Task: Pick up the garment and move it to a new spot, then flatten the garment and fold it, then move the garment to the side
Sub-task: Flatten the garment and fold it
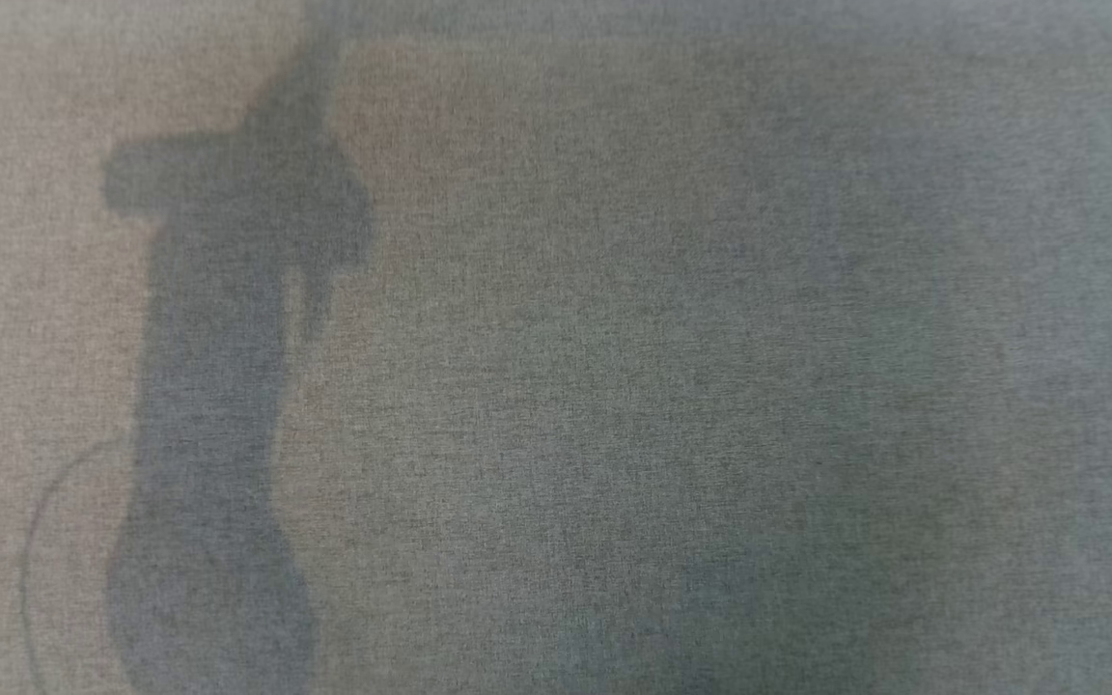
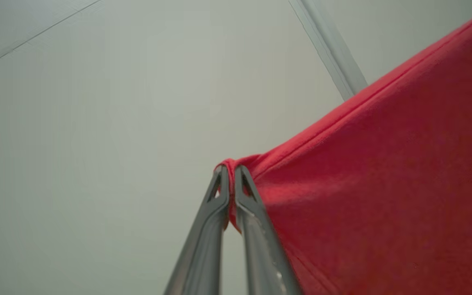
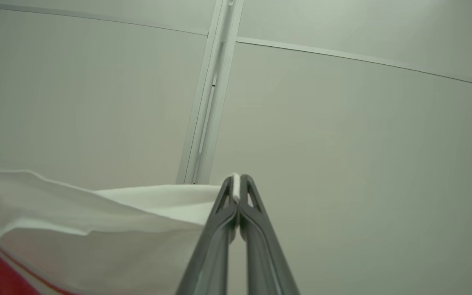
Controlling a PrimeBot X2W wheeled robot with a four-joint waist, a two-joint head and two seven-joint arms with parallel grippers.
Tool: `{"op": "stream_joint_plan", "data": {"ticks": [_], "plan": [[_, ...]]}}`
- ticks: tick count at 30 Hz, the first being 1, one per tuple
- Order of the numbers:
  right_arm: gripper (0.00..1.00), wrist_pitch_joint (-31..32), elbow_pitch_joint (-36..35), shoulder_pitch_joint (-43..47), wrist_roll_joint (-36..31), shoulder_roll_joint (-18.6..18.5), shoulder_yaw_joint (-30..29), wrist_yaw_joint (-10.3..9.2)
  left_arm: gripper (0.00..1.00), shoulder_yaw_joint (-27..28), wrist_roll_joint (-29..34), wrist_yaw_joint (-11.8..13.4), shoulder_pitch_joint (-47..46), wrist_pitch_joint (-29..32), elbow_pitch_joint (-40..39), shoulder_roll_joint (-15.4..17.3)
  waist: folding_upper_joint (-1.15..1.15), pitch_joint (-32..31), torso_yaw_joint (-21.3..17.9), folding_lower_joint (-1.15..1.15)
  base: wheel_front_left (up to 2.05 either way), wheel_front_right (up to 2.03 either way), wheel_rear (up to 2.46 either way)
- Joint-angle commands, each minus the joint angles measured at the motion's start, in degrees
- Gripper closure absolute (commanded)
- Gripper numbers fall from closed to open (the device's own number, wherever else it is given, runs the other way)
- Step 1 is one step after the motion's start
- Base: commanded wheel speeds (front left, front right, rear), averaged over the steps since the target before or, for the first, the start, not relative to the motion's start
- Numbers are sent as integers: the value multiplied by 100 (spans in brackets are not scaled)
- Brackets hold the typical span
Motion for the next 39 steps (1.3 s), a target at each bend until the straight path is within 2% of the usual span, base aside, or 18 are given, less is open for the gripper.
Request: {"op": "stream_joint_plan", "data": {"ticks": [1, 4, 11, 15, 21, 30, 39], "plan": [[100, 3, 42, 163, 0, 40, -35, -2, 100, 12, -46, 35, 182, 3, 57, 1, 0, 107, 9, 0, 0, 0, 0], [100, 3, -39, 604, 184, 133, -128, -2, 100, 94, -214, 117, 577, 2, 128, -55, 0, 152, -29, 0, 0, 0, 0], [100, 3, -177, 2559, 663, 421, -319, -2, 100, 107, -540, 172, 2313, 2, 114, -460, 0, 136, -84, 0, 0, 0, 0], [100, 3, -93, 3710, 882, 625, -381, -2, 100, 67, -657, 77, 3399, 1, 216, -741, 0, -38, -135, 0, 0, 0, 0], [100, 3, 34, 5034, 1082, 759, -299, -2, 100, 246, -804, 149, 4591, 0, 328, -1095, 0, -439, -168, 0, 0, 0, 0], [100, 3, 162, 6557, 1189, 881, -400, -2, 100, 391, -796, 166, 6058, 0, 358, -1400, 0, -1372, -221, 0, 0, 0, 0], [100, 3, 259, 7521, 1113, 954, -367, -2, 100, 571, -827, 210, 7006, 0, 247, -1465, 0, -2163, -289, 0, 0, 0, 0]]}}
